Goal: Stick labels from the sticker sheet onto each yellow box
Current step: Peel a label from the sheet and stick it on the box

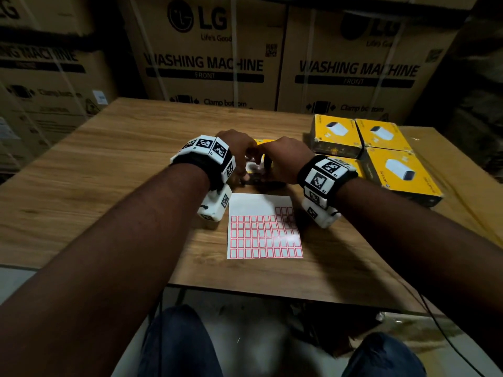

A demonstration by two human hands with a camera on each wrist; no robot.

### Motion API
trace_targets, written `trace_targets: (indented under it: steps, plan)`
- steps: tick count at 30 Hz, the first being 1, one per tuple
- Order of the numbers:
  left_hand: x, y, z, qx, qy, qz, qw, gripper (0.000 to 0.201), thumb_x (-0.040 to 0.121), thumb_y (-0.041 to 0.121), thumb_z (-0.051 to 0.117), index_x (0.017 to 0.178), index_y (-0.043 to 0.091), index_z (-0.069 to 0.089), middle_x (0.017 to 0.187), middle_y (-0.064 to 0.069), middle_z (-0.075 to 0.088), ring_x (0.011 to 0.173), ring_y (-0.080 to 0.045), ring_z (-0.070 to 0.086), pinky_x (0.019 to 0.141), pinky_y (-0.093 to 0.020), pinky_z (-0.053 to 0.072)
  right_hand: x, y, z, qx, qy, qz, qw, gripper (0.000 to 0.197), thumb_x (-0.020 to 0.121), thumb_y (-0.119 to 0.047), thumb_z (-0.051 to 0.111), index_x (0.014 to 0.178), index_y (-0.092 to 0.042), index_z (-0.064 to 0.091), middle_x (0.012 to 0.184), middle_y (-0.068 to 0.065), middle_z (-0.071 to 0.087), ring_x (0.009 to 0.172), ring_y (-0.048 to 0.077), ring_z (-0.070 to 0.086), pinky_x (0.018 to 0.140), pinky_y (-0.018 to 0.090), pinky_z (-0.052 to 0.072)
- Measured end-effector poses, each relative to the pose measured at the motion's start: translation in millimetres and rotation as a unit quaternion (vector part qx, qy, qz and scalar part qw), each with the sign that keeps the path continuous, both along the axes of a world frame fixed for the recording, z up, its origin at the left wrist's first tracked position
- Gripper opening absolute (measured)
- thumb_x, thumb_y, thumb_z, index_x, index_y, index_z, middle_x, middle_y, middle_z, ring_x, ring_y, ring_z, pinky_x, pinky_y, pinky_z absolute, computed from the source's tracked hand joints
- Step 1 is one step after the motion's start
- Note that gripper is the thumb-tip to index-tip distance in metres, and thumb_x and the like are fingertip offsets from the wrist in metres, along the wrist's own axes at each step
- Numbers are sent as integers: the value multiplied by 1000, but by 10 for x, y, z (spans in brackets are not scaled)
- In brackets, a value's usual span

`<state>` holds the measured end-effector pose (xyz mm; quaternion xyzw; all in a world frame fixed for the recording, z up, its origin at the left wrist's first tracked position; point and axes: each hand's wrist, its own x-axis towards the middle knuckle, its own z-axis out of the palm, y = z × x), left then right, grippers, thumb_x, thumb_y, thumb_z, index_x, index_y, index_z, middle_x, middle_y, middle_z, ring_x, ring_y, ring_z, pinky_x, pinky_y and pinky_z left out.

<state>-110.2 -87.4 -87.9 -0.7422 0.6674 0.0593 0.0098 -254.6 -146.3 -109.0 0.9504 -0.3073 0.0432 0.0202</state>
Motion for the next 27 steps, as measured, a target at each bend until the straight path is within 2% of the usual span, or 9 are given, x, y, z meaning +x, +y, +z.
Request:
trace_targets:
  steps: [2, 6, 10, 14, 19, 22, 27]
  plan:
    - [14, -7, -5, -4, 2, 2, 1000, 61, 59, 31, 89, 115, 32, 65, 120, 10, 67, 109, -17, 62, 84, -25, 45, -23, -45, -24, 2, 1, -2, 1000, 41, 72, -49, 75, 107, -31, 63, 96, -7, 70, 92, 23, 63, 67, 28, 41]
    - [30, -7, -17, -12, 15, 1, 1000, 62, 63, 25, 89, 120, 32, 64, 124, 11, 65, 113, -13, 60, 80, -19, 37, -59, -105, -85, -16, -16, -11, 1000, 32, 76, -54, 70, 93, -27, 65, 90, -2, 67, 85, 25, 63, 63, 27, 37]
    - [25, -16, 4, -1, 21, 0, 1000, 62, 63, 27, 89, 119, 33, 64, 125, 12, 64, 113, -12, 60, 81, -20, 38, -84, -182, -90, 43, -34, -32, 998, 38, 72, -55, 75, 92, -25, 64, 87, -4, 66, 82, 20, 61, 64, 28, 43]
    - [33, -28, 7, 4, 23, -3, 1000, 61, 63, 28, 89, 118, 33, 64, 126, 11, 63, 114, -13, 59, 82, -21, 39, -70, -258, -113, 159, -52, -42, 985, 48, 67, -49, 82, 100, -20, 63, 90, -8, 62, 84, 14, 58, 73, 31, 49]
    - [51, -46, -23, -5, 18, -11, 1000, 61, 64, 30, 89, 119, 31, 64, 127, 9, 63, 117, -15, 58, 86, -21, 41, -90, -344, -159, 204, -52, -33, 977, 49, 64, -39, 87, 97, -22, 57, 86, -7, 59, 82, 16, 56, 61, 25, 41]
    - [44, -73, -27, -9, 21, -12, 1000, 57, 65, 35, 87, 118, 30, 65, 126, 9, 63, 115, -15, 59, 88, -23, 43, -86, -354, -129, 246, -44, -38, 968, 49, 69, -43, 84, 102, -19, 56, 86, -8, 58, 79, 12, 54, 61, 22, 41]
    - [48, -104, -41, -9, 31, -11, 999, 56, 68, 47, 83, 118, 31, 65, 124, 11, 64, 114, -14, 59, 85, -21, 41, -40, -396, -121, 227, -17, -47, 973, 47, 69, -41, 84, 101, -21, 56, 86, -10, 57, 79, 11, 52, 60, 24, 39]
